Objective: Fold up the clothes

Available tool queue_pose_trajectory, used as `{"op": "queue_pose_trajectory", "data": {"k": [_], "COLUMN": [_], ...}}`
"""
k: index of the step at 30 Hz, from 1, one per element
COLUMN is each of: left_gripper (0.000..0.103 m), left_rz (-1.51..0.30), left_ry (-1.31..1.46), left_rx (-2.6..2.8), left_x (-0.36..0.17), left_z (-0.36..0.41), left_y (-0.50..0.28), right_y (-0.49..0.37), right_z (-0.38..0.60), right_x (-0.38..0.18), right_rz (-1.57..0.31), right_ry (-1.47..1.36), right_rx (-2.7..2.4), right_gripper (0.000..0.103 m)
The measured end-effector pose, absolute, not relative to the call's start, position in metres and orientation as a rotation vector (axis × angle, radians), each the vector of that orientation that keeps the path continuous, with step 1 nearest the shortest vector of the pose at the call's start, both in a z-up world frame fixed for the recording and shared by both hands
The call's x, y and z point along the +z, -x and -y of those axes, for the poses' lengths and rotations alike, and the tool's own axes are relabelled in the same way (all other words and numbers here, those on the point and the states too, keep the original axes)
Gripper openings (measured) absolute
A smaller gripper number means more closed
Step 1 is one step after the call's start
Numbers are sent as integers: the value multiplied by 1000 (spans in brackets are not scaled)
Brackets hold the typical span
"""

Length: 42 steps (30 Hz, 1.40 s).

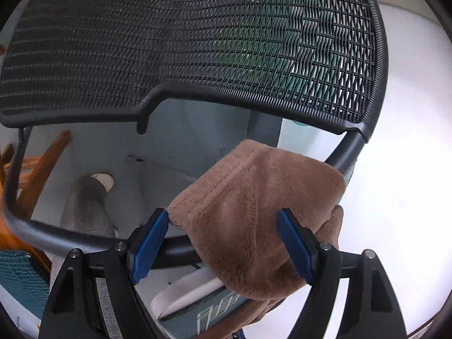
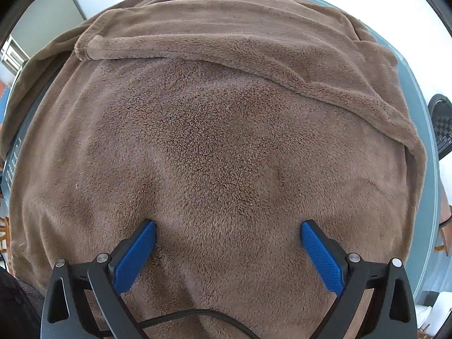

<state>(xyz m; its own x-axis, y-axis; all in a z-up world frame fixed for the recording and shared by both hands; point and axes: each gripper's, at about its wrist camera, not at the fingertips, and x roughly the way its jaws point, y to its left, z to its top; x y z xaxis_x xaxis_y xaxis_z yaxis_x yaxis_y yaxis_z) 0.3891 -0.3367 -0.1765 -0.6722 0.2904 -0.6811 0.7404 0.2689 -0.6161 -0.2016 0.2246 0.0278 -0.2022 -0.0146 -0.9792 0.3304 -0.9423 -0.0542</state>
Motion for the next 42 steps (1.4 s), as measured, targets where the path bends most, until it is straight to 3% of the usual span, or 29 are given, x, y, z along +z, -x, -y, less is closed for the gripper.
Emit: {"op": "queue_pose_trajectory", "data": {"k": [19,21,22,23,26,34,42], "left_gripper": [82,74,57,47,29,24,24], "left_rz": [-2377,-2341,-2322,-2302,-2243,-2132,-2012], "left_ry": [-683,-691,-699,-707,-720,-623,-489], "left_rx": [-1282,-1314,-1335,-1355,-1396,-1595,-2011], "left_x": [-206,-202,-200,-197,-187,-121,-1], "left_z": [337,339,341,342,349,363,342], "left_y": [-390,-384,-381,-379,-376,-371,-317], "right_y": [197,196,196,196,195,192,190], "right_z": [-230,-232,-233,-234,-237,-247,-254], "right_x": [30,30,31,31,32,33,35], "right_rz": [-356,-356,-356,-356,-350,-327,-338], "right_ry": [-1826,-1822,-1820,-1818,-1807,-1773,-1728], "right_rx": [-2263,-2266,-2268,-2270,-2278,-2285,-2265], "right_gripper": [102,102,102,102,102,102,102]}}
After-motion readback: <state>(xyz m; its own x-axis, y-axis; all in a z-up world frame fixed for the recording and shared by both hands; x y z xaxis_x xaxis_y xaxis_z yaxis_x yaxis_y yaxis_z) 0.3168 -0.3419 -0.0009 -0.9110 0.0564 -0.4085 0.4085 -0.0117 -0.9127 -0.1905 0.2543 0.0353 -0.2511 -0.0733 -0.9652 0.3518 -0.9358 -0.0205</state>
